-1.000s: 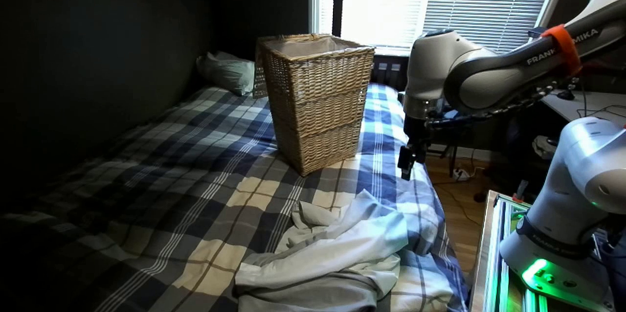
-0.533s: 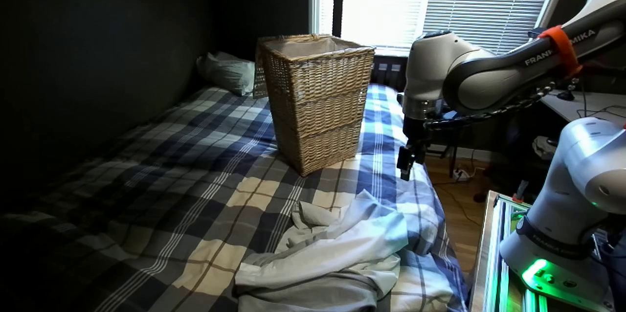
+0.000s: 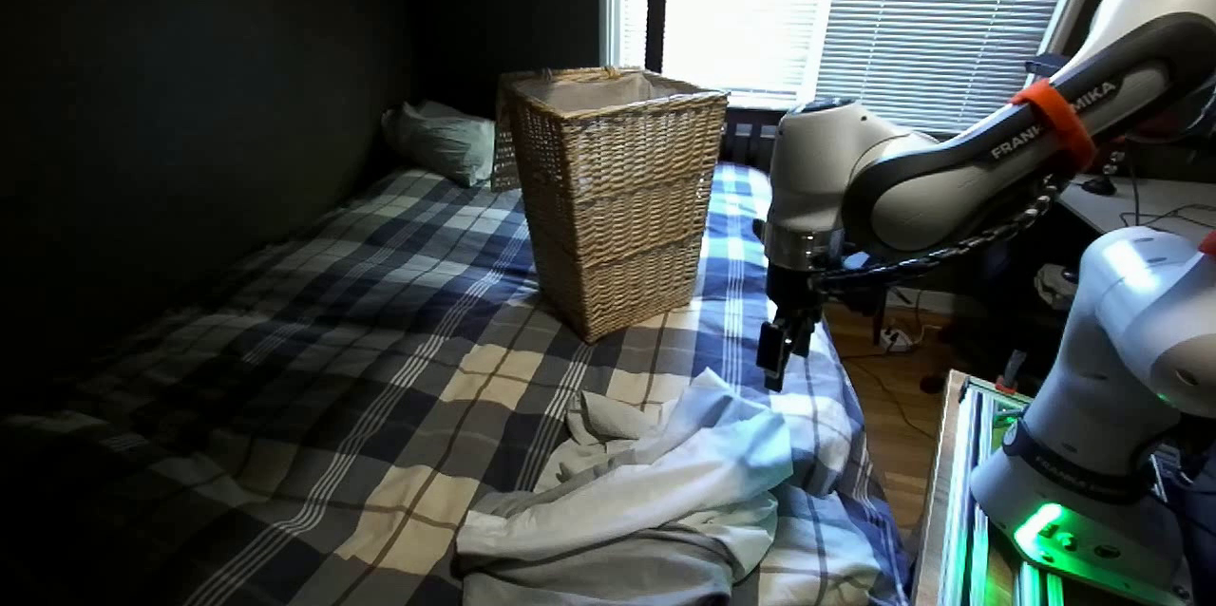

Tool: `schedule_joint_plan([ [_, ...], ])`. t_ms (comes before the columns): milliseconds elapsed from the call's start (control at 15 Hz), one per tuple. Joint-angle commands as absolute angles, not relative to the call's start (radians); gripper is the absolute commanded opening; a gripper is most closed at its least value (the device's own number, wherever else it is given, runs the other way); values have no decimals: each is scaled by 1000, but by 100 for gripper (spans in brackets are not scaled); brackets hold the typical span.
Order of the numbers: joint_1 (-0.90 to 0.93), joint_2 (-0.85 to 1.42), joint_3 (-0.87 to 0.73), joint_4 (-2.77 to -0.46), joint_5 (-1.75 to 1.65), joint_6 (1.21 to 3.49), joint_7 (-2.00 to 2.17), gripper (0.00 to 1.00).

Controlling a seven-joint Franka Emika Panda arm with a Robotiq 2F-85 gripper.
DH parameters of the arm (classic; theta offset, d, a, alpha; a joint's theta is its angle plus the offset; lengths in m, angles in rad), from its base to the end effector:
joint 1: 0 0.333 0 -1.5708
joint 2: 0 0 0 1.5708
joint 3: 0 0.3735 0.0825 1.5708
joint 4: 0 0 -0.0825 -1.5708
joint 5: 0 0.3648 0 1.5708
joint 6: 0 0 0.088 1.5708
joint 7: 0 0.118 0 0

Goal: Put the white cloth in the laundry basket

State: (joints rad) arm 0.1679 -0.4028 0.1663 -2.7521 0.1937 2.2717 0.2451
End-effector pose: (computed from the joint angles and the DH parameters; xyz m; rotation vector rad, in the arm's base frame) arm 0.3066 0.1124 0.3853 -3.0837 0.0888 0.1492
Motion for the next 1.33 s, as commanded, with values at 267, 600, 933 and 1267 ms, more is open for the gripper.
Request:
schedule_joint_plan([
  [267,223,-133,215,-2745,283,2550,263,100],
  [600,247,14,235,-2725,283,2692,222,100],
  [933,263,85,233,-2737,25,2852,355,100],
  [1267,291,102,145,-2717,-364,2921,589,83],
])
